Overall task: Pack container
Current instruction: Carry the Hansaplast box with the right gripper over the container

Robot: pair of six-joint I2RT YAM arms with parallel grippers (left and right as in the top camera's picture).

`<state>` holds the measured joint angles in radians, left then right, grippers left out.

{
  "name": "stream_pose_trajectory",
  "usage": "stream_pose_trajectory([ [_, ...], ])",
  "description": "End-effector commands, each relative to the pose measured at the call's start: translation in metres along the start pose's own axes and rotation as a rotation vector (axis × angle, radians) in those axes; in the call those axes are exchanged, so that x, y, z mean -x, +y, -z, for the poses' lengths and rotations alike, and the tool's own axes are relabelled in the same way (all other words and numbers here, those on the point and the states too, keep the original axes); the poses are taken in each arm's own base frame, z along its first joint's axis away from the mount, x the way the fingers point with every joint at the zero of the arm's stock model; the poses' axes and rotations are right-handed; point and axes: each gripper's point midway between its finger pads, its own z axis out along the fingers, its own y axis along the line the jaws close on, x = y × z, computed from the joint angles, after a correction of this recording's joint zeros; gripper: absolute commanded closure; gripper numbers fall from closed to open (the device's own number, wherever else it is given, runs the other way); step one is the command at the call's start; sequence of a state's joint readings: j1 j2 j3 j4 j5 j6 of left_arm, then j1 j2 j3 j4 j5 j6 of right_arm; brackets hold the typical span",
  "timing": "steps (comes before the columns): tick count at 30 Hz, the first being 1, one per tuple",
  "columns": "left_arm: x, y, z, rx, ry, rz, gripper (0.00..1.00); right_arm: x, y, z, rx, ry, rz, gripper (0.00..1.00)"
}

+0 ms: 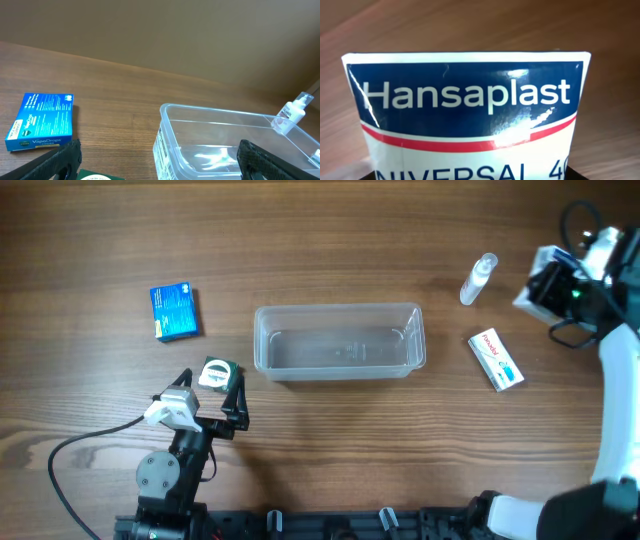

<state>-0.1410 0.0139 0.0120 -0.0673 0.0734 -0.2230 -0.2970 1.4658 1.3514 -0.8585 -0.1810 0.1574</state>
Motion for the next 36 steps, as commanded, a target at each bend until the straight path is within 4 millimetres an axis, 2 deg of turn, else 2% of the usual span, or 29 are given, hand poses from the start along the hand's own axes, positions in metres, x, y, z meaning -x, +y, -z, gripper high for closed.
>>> stream_pose_trajectory([
  [1,-0.002,0.003,0.000,0.008,0.003,-0.005,0.00,-0.020,0.081,0.016,0.166,0.022,0.064,0.36],
  [4,-0.002,0.003,0.000,0.008,0.003,-0.004,0.00,-0.042,0.134,0.017,0.242,0.060,0.131,0.36],
  [7,-0.002,0.003,0.000,0.008,0.003,-0.004,0.00,-0.073,0.203,0.021,0.326,0.065,0.216,0.37],
  [9,-0.002,0.003,0.000,0.008,0.003,-0.004,0.00,-0.090,0.235,0.023,0.354,0.058,0.248,0.37],
  [12,-0.002,0.003,0.000,0.008,0.003,-0.004,0.00,-0.130,0.292,0.017,0.403,0.049,0.346,0.37],
  [15,-0.002,0.003,0.000,0.008,0.003,-0.004,0.00,-0.160,0.319,-0.001,0.381,0.054,0.382,0.37],
  [19,-0.002,0.003,0.000,0.008,0.003,-0.005,0.00,-0.192,0.341,-0.030,0.380,0.094,0.400,0.36],
  [21,-0.002,0.003,0.000,0.008,0.003,-0.005,0.00,-0.211,0.346,-0.047,0.364,0.131,0.400,0.36],
  [25,-0.002,0.003,0.000,0.008,0.003,-0.004,0.00,-0.227,0.346,-0.068,0.338,0.176,0.375,0.36],
  [28,-0.002,0.003,0.000,0.008,0.003,-0.005,0.00,-0.238,0.346,-0.076,0.341,0.210,0.380,0.35],
  [36,-0.002,0.003,0.000,0.008,0.003,-0.004,0.00,-0.246,0.343,-0.086,0.325,0.234,0.386,0.35],
])
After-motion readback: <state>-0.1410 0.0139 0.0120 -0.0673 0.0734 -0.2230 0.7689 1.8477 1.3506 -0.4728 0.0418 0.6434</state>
